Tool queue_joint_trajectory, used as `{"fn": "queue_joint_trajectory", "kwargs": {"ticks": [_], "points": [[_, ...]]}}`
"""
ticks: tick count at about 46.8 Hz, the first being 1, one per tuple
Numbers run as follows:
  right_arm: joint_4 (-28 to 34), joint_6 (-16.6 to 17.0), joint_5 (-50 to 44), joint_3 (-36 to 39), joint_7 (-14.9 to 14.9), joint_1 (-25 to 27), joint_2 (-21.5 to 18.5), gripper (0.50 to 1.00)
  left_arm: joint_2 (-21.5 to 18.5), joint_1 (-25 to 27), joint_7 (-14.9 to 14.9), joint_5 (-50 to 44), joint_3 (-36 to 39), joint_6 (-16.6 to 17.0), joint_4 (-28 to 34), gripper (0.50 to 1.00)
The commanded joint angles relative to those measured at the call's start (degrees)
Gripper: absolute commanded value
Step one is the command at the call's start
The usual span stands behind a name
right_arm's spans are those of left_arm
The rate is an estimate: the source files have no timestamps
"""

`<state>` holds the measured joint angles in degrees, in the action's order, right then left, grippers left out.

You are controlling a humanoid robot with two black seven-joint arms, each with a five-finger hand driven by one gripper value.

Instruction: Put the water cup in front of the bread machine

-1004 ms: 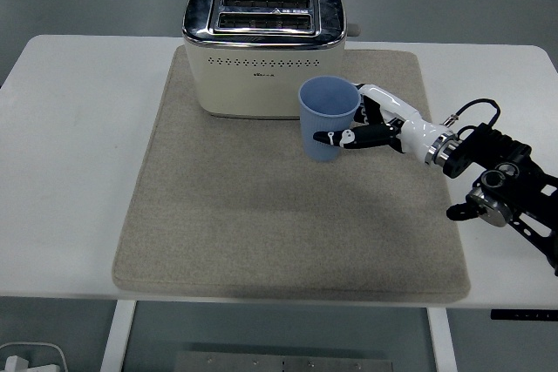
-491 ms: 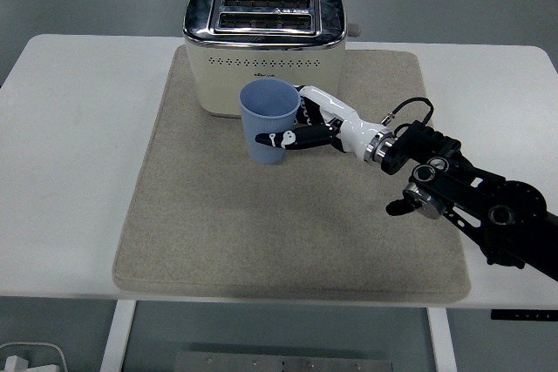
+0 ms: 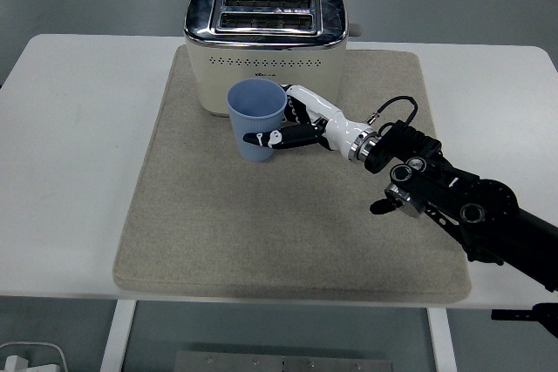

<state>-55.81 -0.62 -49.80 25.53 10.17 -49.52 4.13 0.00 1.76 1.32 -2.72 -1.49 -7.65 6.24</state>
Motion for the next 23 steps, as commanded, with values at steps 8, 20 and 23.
{"fn": "queue_joint_trajectory", "kwargs": {"ticks": [8,20,23], "points": [[1.0,-0.2,-1.6,-1.0,0.7,0.4,-0.3,0.500,0.0,0.0,0.0,0.0,0.0,0.0,0.0,0.999],[1.4,-0.3,-1.7,-1.1,0.9,0.4,-0.3,0.574,0.0,0.0,0.0,0.0,0.0,0.0,0.0,0.999],[1.4,-0.2,-1.7,-1.0,0.9,0.4,-0.3,0.767,0.0,0.0,0.0,0.0,0.0,0.0,0.0,0.999]]}}
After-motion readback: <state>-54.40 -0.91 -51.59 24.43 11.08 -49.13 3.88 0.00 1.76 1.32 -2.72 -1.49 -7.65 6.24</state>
